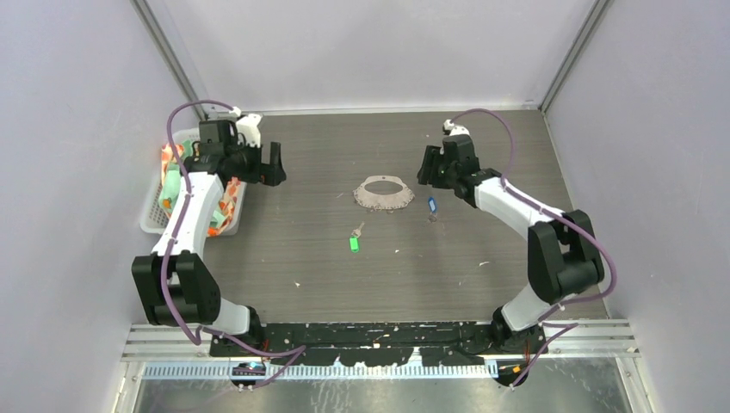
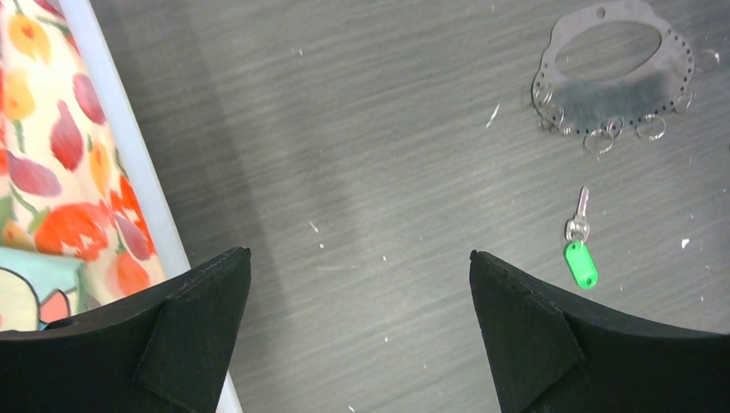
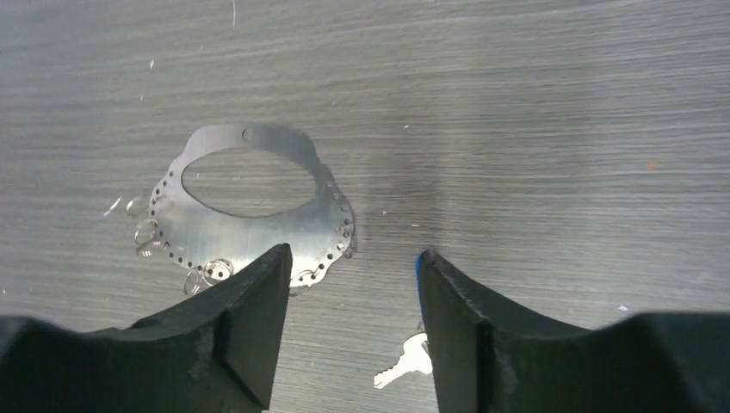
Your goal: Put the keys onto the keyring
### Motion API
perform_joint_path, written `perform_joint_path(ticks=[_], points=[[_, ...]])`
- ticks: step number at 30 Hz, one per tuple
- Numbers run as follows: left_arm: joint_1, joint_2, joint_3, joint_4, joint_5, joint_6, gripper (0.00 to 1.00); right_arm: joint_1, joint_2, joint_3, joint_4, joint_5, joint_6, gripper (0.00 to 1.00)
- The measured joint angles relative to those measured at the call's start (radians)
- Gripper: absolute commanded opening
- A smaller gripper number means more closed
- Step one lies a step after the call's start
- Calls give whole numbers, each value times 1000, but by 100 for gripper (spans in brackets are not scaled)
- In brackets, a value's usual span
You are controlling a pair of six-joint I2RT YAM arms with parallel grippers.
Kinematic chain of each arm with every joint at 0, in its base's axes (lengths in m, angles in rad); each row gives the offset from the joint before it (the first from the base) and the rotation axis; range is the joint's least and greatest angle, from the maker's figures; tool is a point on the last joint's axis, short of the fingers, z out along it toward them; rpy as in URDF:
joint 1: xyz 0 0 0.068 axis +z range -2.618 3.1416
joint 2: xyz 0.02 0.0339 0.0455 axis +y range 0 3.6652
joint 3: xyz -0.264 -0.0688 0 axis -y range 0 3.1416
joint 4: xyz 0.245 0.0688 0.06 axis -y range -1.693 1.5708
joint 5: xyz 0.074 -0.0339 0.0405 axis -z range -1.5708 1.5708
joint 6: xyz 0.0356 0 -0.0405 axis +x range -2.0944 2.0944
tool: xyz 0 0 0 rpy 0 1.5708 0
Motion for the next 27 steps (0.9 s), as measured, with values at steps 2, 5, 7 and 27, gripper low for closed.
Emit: perform_joint_path(ticks=[2, 5, 7, 27], points=[[0, 9, 9, -45, -1, -2, 100, 6, 50, 29, -19, -40, -7, 56], [-1, 14, 9, -98, 0, -4, 100, 23, 105, 53, -27, -71, -13, 54], [-4, 15, 9, -119, 0, -4, 100, 35, 129, 59, -37, -80, -19, 53], [-56, 20, 9, -206, -26, 45, 100, 120, 261, 90, -62, 38, -90, 35]])
